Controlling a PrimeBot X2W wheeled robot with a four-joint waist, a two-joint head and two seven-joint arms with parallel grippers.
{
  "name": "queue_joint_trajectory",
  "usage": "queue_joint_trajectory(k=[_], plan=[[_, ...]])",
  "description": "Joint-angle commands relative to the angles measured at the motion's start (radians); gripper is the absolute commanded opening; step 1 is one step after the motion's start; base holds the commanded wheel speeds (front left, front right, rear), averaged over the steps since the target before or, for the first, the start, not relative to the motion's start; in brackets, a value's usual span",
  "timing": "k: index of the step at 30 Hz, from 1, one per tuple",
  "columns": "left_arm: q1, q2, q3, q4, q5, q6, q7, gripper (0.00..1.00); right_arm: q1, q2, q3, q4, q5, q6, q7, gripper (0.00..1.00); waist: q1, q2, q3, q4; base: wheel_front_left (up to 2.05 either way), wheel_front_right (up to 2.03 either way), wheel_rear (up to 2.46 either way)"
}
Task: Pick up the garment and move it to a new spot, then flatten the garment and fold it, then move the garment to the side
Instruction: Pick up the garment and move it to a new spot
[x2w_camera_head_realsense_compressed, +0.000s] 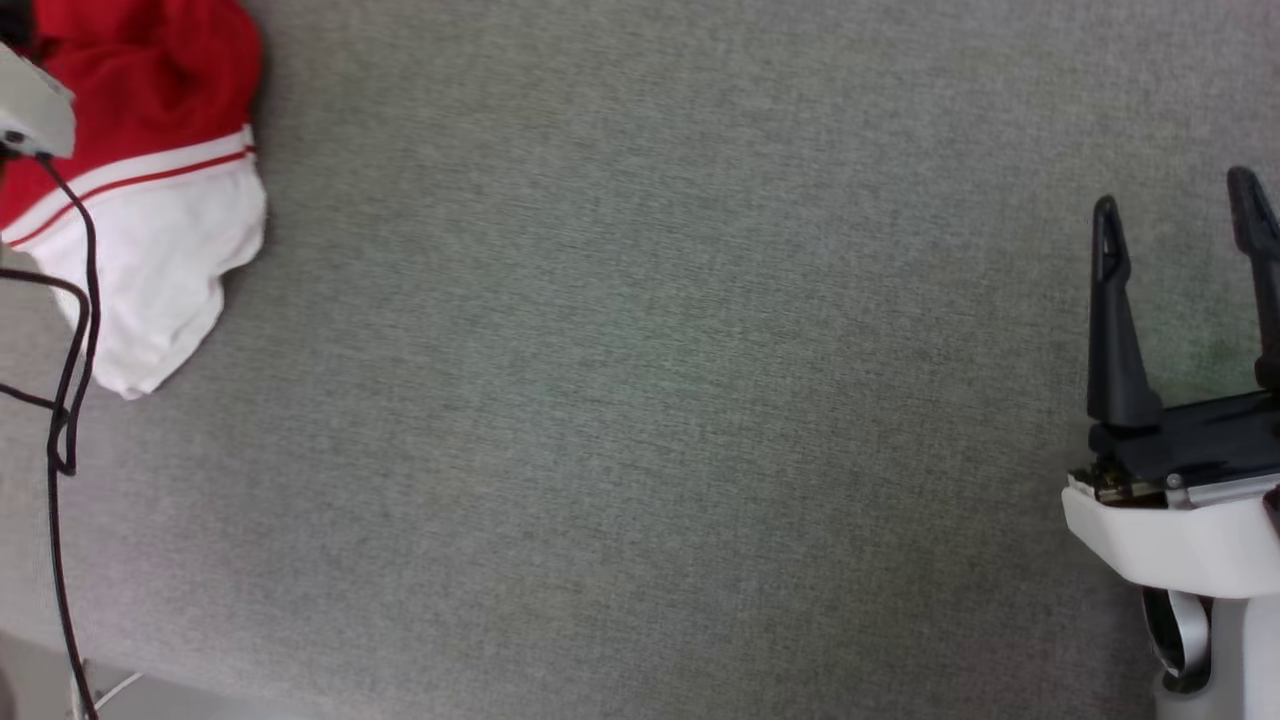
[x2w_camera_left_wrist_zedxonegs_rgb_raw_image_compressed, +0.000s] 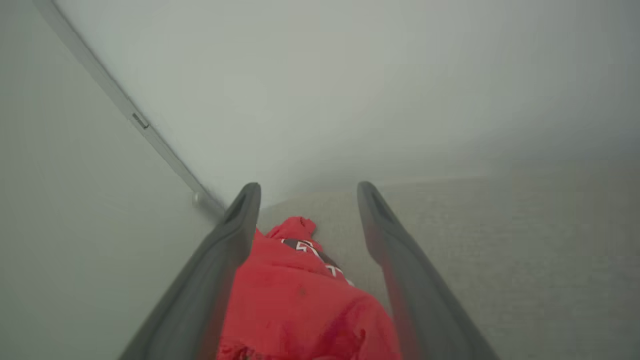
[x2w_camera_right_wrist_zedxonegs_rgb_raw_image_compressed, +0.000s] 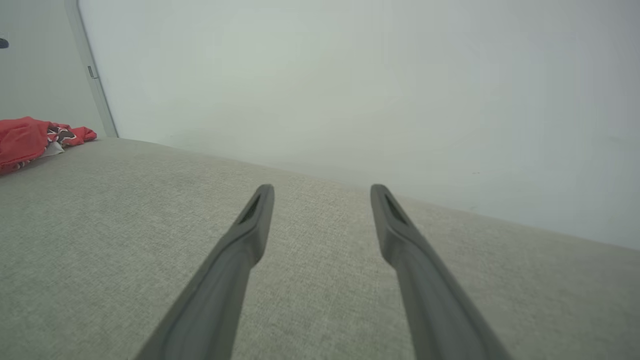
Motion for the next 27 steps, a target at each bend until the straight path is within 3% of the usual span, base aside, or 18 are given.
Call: queue_joint_trajectory(k=[1, 4, 11, 15, 18, 20, 21, 27], plan=[[-0.026, 0.034, -0.037, 0.016, -0.045, 0.001, 0.039, 1.00, -0.018, -0.005, 0.002, -0.012, -0.004, 0.000, -0.002, 1.00, -0.0003, 0.0000, 0.025, -0.019, 0.00, 0.00, 0.00], [-0.032, 0.069, -0.105, 0.043, -0.121, 0.001, 0.132, 1.00, -0.020, -0.005, 0.004, -0.021, -0.006, 0.000, -0.002, 1.00, -0.0003, 0.0000, 0.037, -0.023, 0.00, 0.00, 0.00], [-0.055, 0.167, -0.254, 0.098, -0.410, 0.001, 0.497, 1.00, -0.038, -0.014, 0.004, -0.035, -0.006, 0.000, -0.002, 1.00, -0.0003, 0.0000, 0.073, -0.038, 0.00, 0.00, 0.00], [-0.060, 0.184, -0.294, 0.142, -0.537, 0.001, 0.678, 1.00, -0.044, -0.016, 0.004, -0.033, -0.005, 0.000, -0.002, 1.00, -0.0003, 0.0000, 0.088, -0.048, 0.00, 0.00, 0.00], [-0.049, 0.159, -0.351, 0.199, -0.607, 0.000, 0.793, 1.00, -0.049, -0.014, 0.001, -0.028, -0.001, 0.000, -0.002, 1.00, -0.0003, 0.0000, 0.097, -0.060, 0.00, 0.00, 0.00], [-0.049, 0.155, -0.381, 0.204, -0.612, 0.000, 0.807, 1.00, -0.050, -0.012, 0.000, -0.024, 0.001, 0.000, -0.002, 1.00, -0.0003, 0.0000, 0.097, -0.061, 0.00, 0.00, 0.00], [-0.067, 0.163, -0.400, 0.211, -0.618, 0.000, 0.781, 0.00, -0.051, -0.009, 0.000, -0.016, 0.005, 0.000, -0.002, 1.00, -0.0003, 0.0000, 0.085, -0.063, 0.00, 0.00, 0.00], [-0.134, 0.236, -0.439, 0.169, -0.597, 0.000, 0.677, 0.00, -0.037, 0.002, -0.001, 0.006, 0.023, 0.000, -0.002, 1.00, -0.0003, 0.0000, 0.015, -0.064, 0.00, 0.00, 0.00]])
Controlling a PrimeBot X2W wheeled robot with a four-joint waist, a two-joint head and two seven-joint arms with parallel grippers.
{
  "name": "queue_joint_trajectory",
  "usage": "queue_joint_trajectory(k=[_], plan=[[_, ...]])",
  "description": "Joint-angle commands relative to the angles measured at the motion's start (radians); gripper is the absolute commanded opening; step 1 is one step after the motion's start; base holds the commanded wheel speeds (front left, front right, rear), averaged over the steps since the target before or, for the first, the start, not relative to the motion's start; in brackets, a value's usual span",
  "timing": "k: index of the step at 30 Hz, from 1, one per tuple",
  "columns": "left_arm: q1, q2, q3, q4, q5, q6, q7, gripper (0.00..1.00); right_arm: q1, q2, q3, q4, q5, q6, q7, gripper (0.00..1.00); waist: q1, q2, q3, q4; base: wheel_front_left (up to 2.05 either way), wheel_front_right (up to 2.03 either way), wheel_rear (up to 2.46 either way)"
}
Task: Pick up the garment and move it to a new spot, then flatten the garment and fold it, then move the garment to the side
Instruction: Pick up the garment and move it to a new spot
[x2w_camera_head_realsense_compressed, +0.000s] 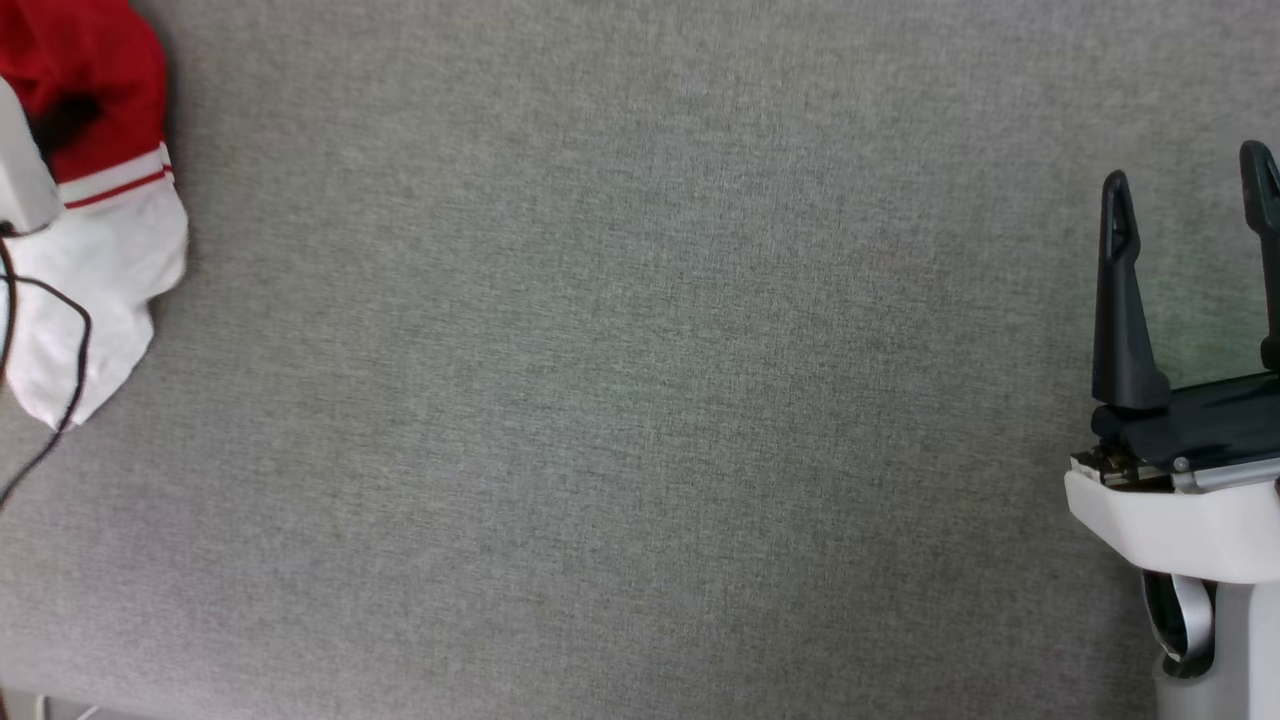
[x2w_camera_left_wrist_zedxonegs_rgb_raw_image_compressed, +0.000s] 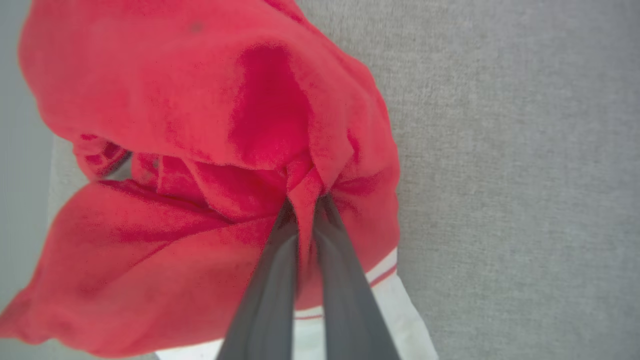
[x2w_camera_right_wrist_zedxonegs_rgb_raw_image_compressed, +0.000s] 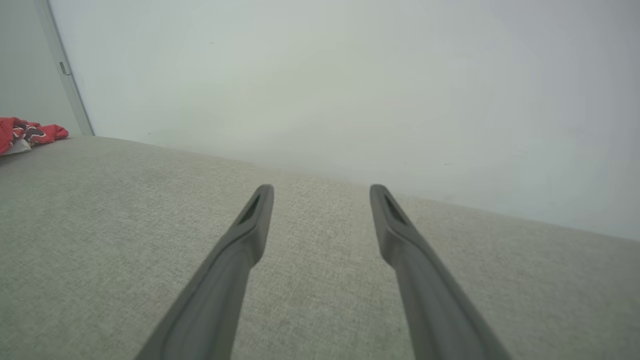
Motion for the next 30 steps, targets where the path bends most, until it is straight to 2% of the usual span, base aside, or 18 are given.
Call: queue_joint_trajectory(k=[1, 4, 9, 15, 21, 30], plan=[[-0.022, 0.015, -0.004, -0.011, 0.007, 0.000, -0.017, 0.00, 0.000, 0.004, -0.001, 0.004, 0.007, 0.000, -0.002, 1.00, -0.0001, 0.0000, -0.034, -0.001, 0.00, 0.00, 0.00], [-0.040, 0.047, -0.042, -0.057, 0.018, 0.000, -0.065, 0.00, 0.013, 0.010, -0.001, 0.015, 0.020, 0.000, -0.002, 1.00, -0.0001, 0.0000, -0.086, -0.005, 0.00, 0.00, 0.00], [-0.069, 0.094, -0.126, -0.161, 0.036, 0.000, -0.085, 0.00, 0.038, 0.015, -0.003, 0.031, 0.033, 0.000, -0.002, 1.00, -0.0001, 0.0000, -0.170, -0.018, 0.00, 0.00, 0.00], [-0.099, 0.106, -0.225, -0.334, 0.049, 0.000, -0.085, 0.00, 0.070, 0.016, -0.017, 0.046, 0.089, 0.000, -0.002, 1.00, -0.0001, 0.0000, -0.241, -0.048, 0.00, 0.00, 0.00], [-0.145, 0.060, -0.320, -0.474, 0.066, 0.000, -0.072, 0.00, 0.078, 0.016, -0.024, 0.054, 0.129, 0.000, -0.002, 1.00, -0.0001, 0.0000, -0.273, -0.116, 0.00, 0.00, 0.00], [-0.221, -0.092, -0.469, -0.582, 0.092, 0.000, -0.072, 0.00, 0.058, 0.016, -0.032, 0.056, 0.183, 0.000, -0.002, 1.00, -0.0001, 0.0000, -0.252, -0.259, 0.00, 0.00, 0.00]])
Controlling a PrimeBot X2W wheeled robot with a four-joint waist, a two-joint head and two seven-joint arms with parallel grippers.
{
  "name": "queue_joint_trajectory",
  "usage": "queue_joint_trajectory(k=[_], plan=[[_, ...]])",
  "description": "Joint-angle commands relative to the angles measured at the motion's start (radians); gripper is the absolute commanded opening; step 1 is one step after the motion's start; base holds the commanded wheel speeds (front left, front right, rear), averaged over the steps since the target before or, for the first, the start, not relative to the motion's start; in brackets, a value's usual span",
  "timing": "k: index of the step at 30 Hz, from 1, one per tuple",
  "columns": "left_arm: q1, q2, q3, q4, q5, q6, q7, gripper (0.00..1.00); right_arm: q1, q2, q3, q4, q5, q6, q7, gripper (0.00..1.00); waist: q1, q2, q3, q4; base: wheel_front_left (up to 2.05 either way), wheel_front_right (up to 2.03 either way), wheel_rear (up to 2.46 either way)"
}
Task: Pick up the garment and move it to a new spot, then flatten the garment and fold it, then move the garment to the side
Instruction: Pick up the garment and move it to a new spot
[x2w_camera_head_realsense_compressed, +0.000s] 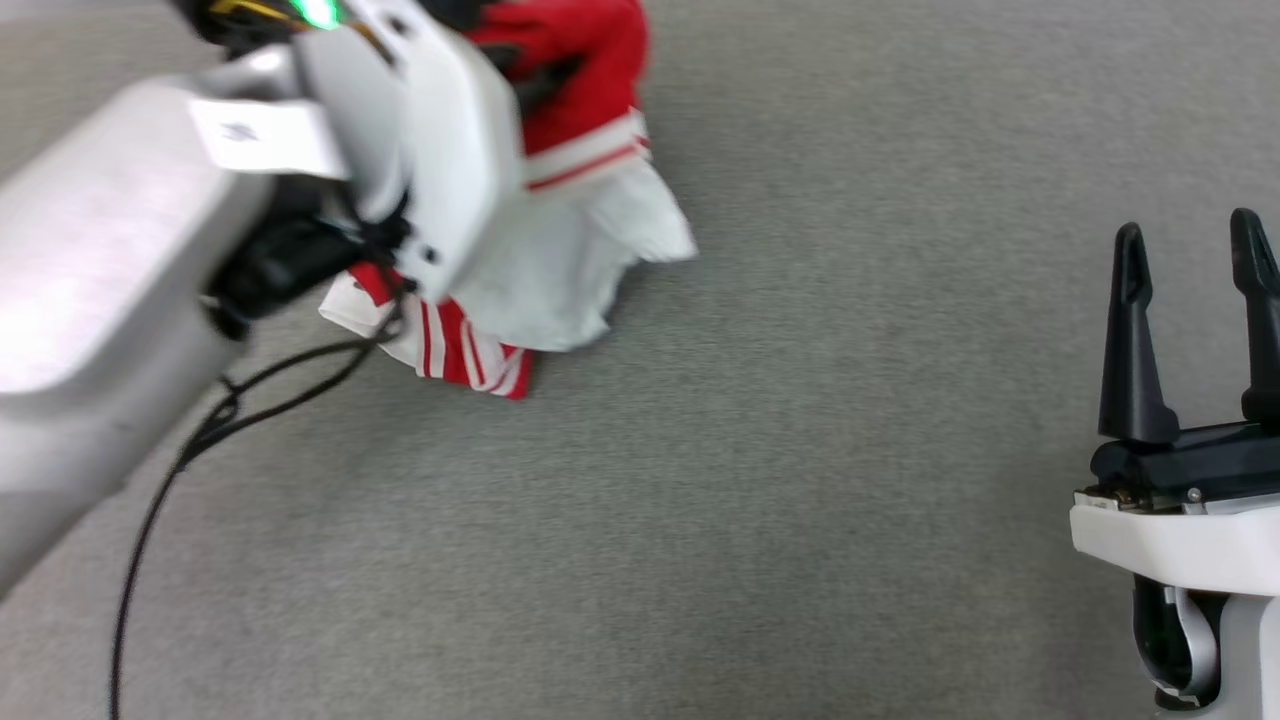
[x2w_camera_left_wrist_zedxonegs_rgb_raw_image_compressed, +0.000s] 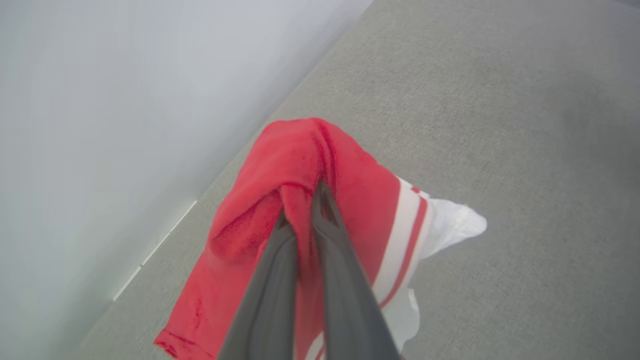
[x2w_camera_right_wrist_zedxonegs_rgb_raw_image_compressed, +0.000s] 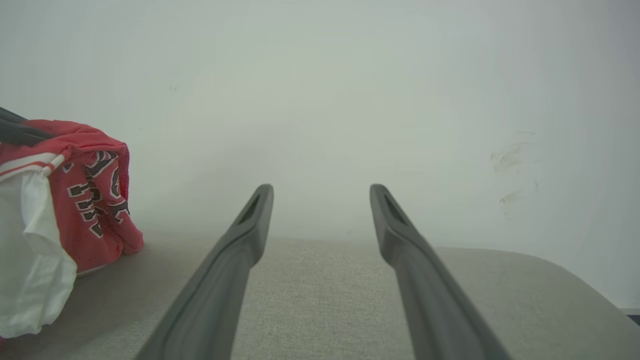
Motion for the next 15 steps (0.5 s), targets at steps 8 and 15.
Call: queue_joint_trajectory(k=[8, 15], plan=[[-0.051, -0.185, -0.210, 0.031, -0.004, 0.000, -0.047, 0.00, -0.029, 0.004, -0.012, -0.005, 0.037, 0.000, -0.002, 1.00, 0.0002, -0.0001, 0.086, -0.129, 0.00, 0.00, 0.00], [0.020, -0.302, -0.283, 0.129, -0.007, 0.000, -0.071, 0.00, -0.049, 0.004, -0.014, -0.001, 0.048, 0.000, -0.002, 1.00, 0.0002, -0.0001, 0.132, -0.163, 0.00, 0.00, 0.00]])
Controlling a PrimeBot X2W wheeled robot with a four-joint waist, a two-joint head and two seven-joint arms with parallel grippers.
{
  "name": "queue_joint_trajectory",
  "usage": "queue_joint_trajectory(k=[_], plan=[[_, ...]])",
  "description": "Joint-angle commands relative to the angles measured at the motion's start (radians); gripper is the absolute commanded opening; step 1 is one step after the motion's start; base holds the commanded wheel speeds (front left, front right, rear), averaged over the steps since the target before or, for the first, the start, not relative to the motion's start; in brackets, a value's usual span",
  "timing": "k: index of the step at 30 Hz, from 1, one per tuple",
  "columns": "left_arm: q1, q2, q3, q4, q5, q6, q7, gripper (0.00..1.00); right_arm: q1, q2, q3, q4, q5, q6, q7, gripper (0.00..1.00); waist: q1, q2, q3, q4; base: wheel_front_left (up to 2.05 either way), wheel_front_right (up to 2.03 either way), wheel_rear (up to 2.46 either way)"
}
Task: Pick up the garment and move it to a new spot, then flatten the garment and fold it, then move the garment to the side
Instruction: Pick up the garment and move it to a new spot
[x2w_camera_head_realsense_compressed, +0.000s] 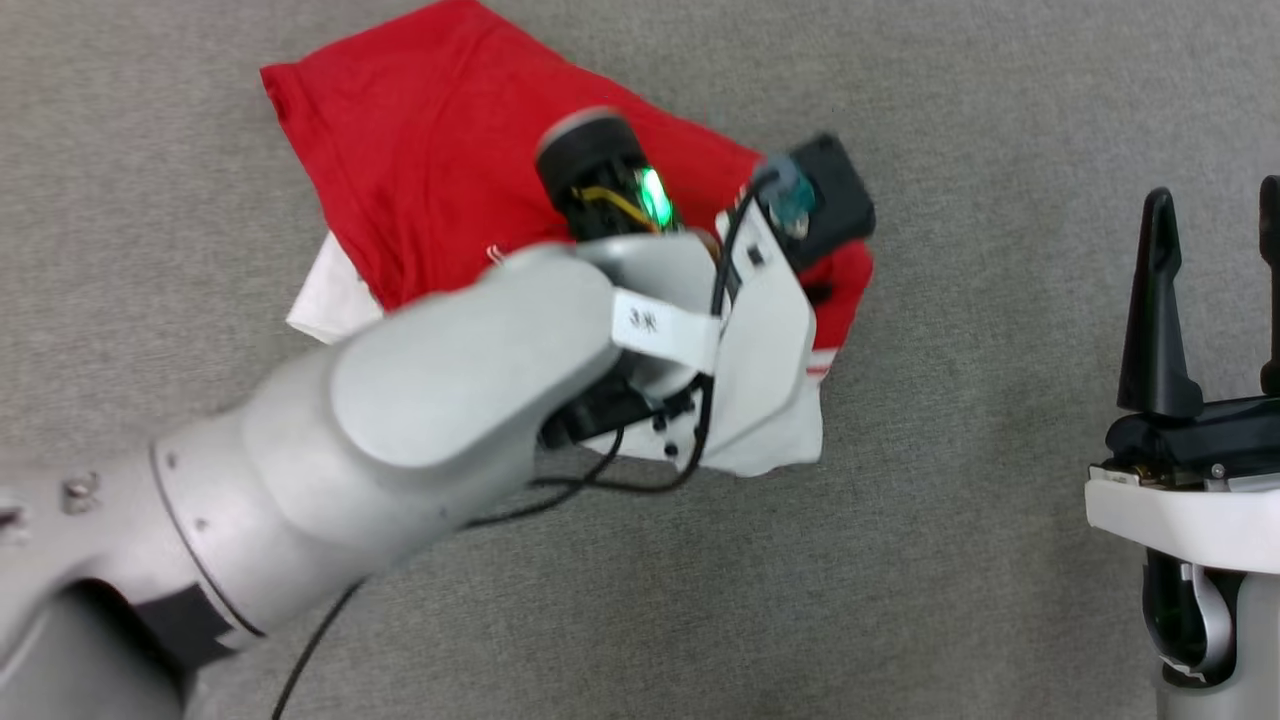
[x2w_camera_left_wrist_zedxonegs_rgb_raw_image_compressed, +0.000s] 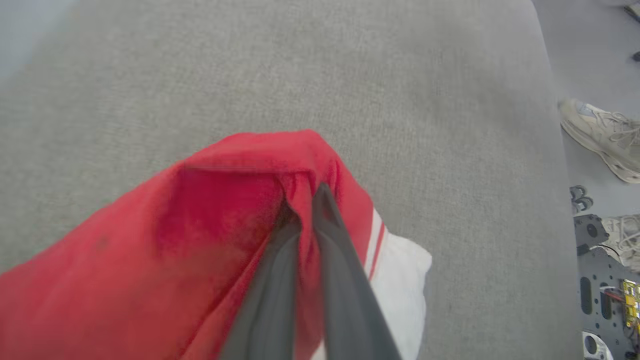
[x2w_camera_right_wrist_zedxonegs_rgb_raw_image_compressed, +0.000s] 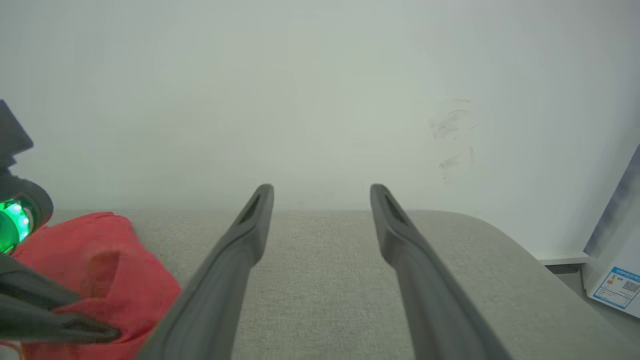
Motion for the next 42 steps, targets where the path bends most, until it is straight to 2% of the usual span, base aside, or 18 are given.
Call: queue_joint_trajectory(k=[1, 4, 8, 9, 10, 13, 16, 19, 24, 28, 32, 37, 42], plan=[[0.041, -0.010, -0.001, 0.003, 0.022, 0.000, 0.021, 0.00, -0.011, 0.004, 0.001, 0.001, 0.002, 0.000, -0.002, 1.00, 0.0001, -0.0001, 0.014, -0.013, 0.00, 0.00, 0.00], [0.116, -0.032, -0.001, 0.005, 0.057, 0.000, 0.065, 0.00, -0.015, 0.003, -0.001, 0.006, 0.001, 0.000, -0.002, 1.00, 0.0001, -0.0001, 0.019, -0.014, 0.00, 0.00, 0.00], [0.167, -0.045, -0.003, 0.007, 0.083, 0.000, 0.062, 0.00, -0.014, 0.004, -0.001, 0.013, -0.007, 0.000, -0.002, 1.00, 0.0001, -0.0001, 0.014, -0.007, 0.00, 0.00, 0.00], [0.173, -0.046, -0.003, 0.016, 0.075, 0.000, 0.040, 0.11, -0.014, 0.003, 0.001, 0.015, -0.010, 0.000, -0.002, 1.00, 0.0001, -0.0001, 0.009, -0.004, 0.00, 0.00, 0.00], [0.168, -0.048, -0.003, 0.019, 0.079, 0.000, 0.010, 1.00, -0.012, 0.003, 0.001, 0.016, -0.012, 0.000, -0.002, 1.00, 0.0001, -0.0001, 0.002, 0.000, 0.00, 0.00, 0.00], [0.132, -0.048, -0.002, 0.039, 0.097, 0.000, -0.098, 1.00, 0.005, 0.003, -0.001, 0.021, -0.023, 0.000, -0.002, 1.00, 0.0001, -0.0001, -0.028, 0.017, 0.00, 0.00, 0.00], [0.094, -0.040, 0.006, 0.068, 0.103, 0.000, -0.258, 1.00, 0.027, 0.003, -0.003, 0.027, -0.028, 0.000, -0.002, 1.00, 0.0001, -0.0001, -0.072, 0.039, 0.00, 0.00, 0.00], [0.091, -0.037, 0.053, 0.120, 0.119, 0.006, -0.408, 1.00, 0.050, 0.003, -0.008, 0.035, -0.035, 0.000, -0.002, 1.00, 0.0001, -0.0001, -0.126, 0.062, 0.00, 0.00, 0.00], [0.143, -0.017, 0.128, 0.175, 0.166, 0.112, -0.618, 1.00, 0.094, 0.003, -0.012, 0.049, -0.045, 0.000, -0.002, 1.00, 0.0001, -0.0001, -0.211, 0.098, 0.00, 0.00, 0.00], [0.224, 0.010, 0.180, 0.178, 0.177, 0.203, -0.700, 1.00, 0.127, 0.003, -0.016, 0.056, -0.056, 0.000, -0.002, 1.00, 0.0001, -0.0001, -0.266, 0.127, 0.00, 0.00, 0.00], [0.329, 0.042, 0.262, 0.139, 0.217, 0.312, -0.722, 1.00, 0.155, 0.003, -0.027, 0.061, -0.065, 0.000, -0.002, 1.00, 0.0001, -0.0001, -0.307, 0.161, 0.00, 0.00, 0.00], [0.523, 0.071, 0.438, 0.018, 0.327, 0.434, -0.722, 1.00, 0.187, 0.003, -0.027, 0.071, -0.072, 0.000, -0.002, 1.00, 0.0001, -0.0001, -0.340, 0.193, 0.00, 0.00, 0.00], [0.723, 0.070, 0.600, -0.070, 0.430, 0.495, -0.722, 1.00, 0.206, 0.003, -0.030, 0.083, -0.070, 0.000, -0.002, 1.00, 0.0001, -0.0001, -0.362, 0.221, 0.00, 0.00, 0.00]])
